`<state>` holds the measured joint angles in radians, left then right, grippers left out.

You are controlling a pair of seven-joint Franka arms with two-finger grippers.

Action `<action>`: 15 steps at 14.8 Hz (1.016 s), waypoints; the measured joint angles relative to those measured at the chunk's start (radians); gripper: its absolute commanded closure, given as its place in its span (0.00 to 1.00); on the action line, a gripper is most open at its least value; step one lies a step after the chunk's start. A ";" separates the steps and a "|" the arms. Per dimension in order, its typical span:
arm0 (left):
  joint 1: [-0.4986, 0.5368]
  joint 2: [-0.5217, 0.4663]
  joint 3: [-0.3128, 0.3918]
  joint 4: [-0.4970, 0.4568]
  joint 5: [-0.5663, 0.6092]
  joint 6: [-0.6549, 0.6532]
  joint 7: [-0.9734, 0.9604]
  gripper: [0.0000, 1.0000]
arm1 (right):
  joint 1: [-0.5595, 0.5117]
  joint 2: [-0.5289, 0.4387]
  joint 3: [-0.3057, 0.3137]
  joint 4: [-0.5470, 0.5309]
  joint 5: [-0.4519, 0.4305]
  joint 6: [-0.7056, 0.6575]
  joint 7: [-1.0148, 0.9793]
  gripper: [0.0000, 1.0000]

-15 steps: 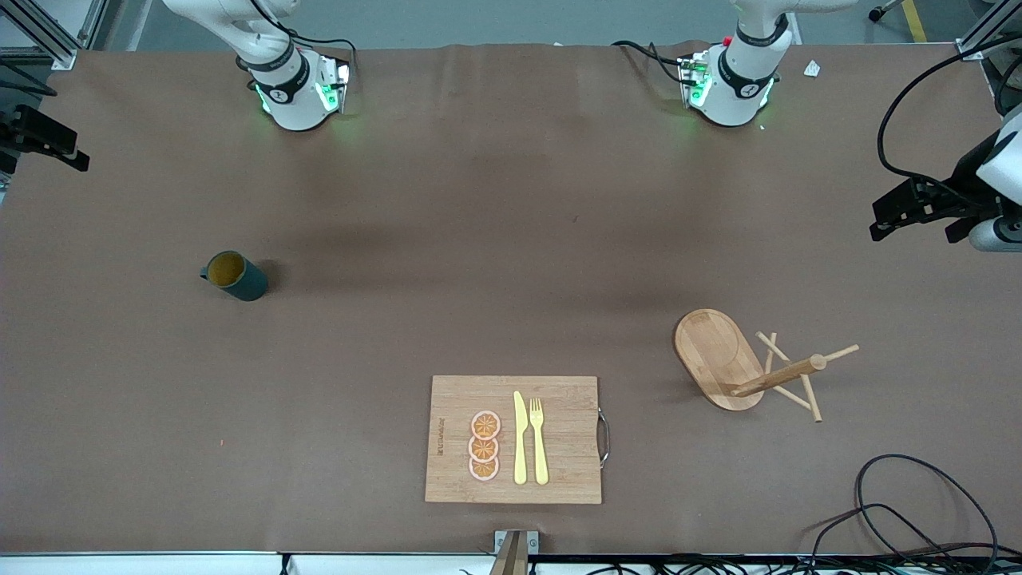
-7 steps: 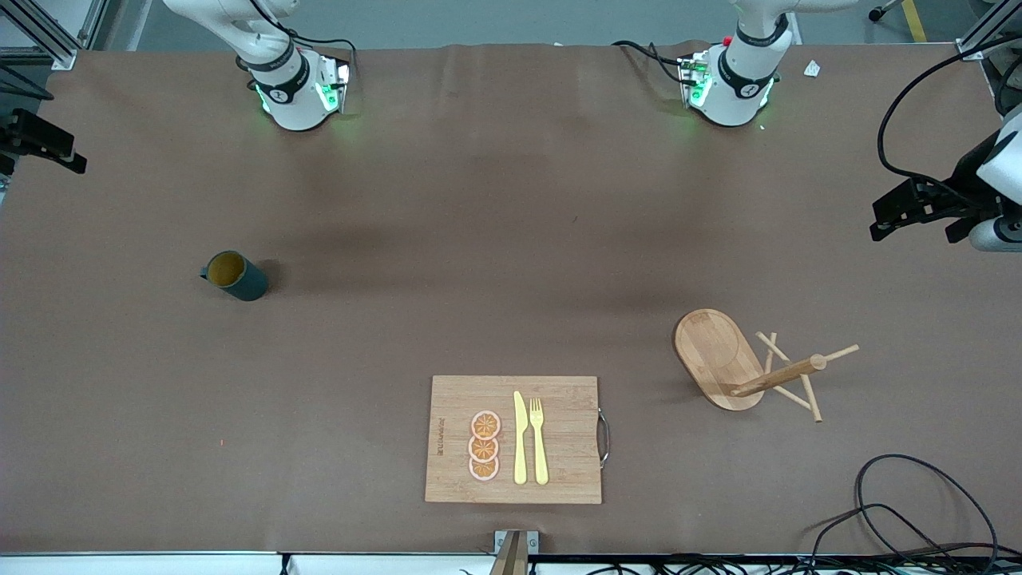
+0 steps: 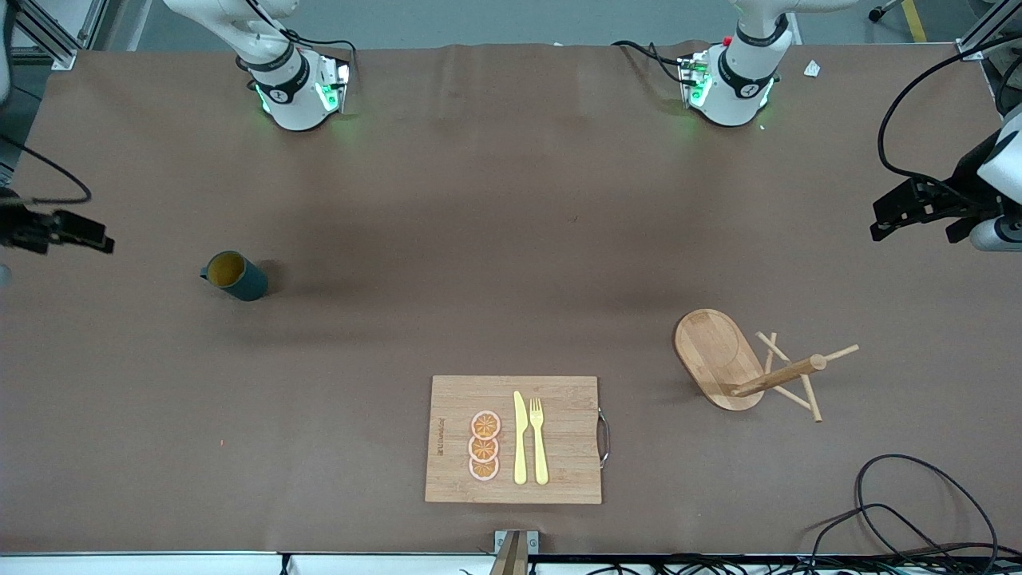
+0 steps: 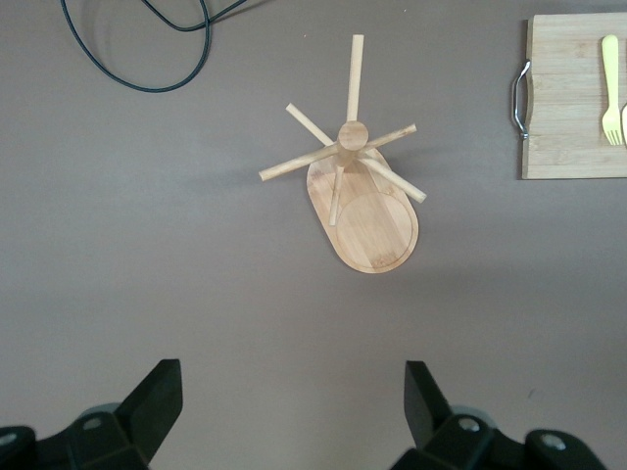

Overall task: Pass cup and hang on rack
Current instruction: 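Move the right gripper down to the teal mug's rim, then close the right gripper on the teal mug's rim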

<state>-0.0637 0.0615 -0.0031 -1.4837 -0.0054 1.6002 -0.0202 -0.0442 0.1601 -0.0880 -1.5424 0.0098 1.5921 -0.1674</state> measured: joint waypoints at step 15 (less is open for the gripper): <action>0.000 0.000 0.000 0.001 0.000 0.000 0.000 0.00 | -0.023 0.081 -0.002 -0.569 0.002 0.621 -0.520 0.00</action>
<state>-0.0639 0.0617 -0.0033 -1.4823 -0.0054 1.6002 -0.0202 -0.0670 0.2410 -0.0898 -2.1114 0.0118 2.2135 -0.6878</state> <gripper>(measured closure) 0.000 0.000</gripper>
